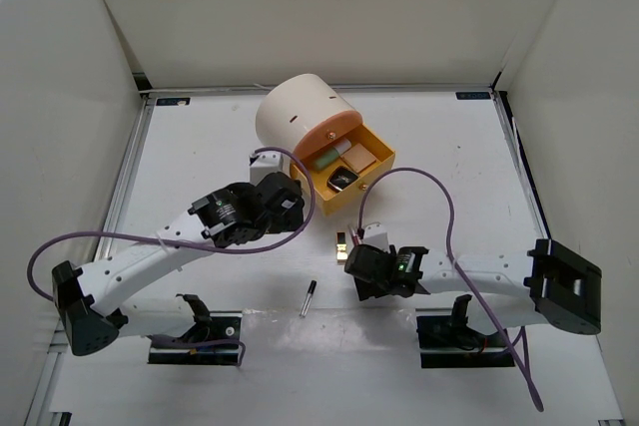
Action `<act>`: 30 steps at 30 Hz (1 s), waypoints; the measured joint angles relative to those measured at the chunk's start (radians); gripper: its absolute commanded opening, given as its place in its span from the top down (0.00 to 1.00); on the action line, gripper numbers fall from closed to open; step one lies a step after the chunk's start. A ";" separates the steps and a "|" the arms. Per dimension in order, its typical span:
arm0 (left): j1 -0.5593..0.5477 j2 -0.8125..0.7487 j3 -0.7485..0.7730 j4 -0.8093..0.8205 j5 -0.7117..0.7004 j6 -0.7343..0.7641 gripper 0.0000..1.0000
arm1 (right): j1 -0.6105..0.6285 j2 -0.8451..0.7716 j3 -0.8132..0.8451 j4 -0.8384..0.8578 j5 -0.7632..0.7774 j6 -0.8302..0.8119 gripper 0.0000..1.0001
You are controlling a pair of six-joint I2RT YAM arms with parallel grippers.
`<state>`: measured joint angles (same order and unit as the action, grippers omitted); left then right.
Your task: Organize the makeup
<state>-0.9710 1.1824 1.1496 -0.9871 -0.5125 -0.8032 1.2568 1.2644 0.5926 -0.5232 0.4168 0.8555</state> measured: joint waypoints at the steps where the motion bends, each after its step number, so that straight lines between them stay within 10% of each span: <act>1: 0.000 -0.002 0.000 -0.001 -0.001 -0.002 0.02 | 0.000 0.001 0.000 0.005 0.003 -0.004 0.62; 17: 0.158 0.077 0.039 0.053 0.040 0.093 0.02 | -0.027 -0.177 0.317 -0.095 0.054 -0.285 0.72; 30: 0.583 0.193 0.229 0.234 0.298 0.331 0.02 | -0.464 0.151 0.686 0.145 -0.158 -0.696 0.71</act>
<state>-0.3882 1.3758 1.3788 -0.7528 -0.2150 -0.4725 0.7925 1.4155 1.2781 -0.3782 0.2588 0.1596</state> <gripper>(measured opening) 0.984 0.682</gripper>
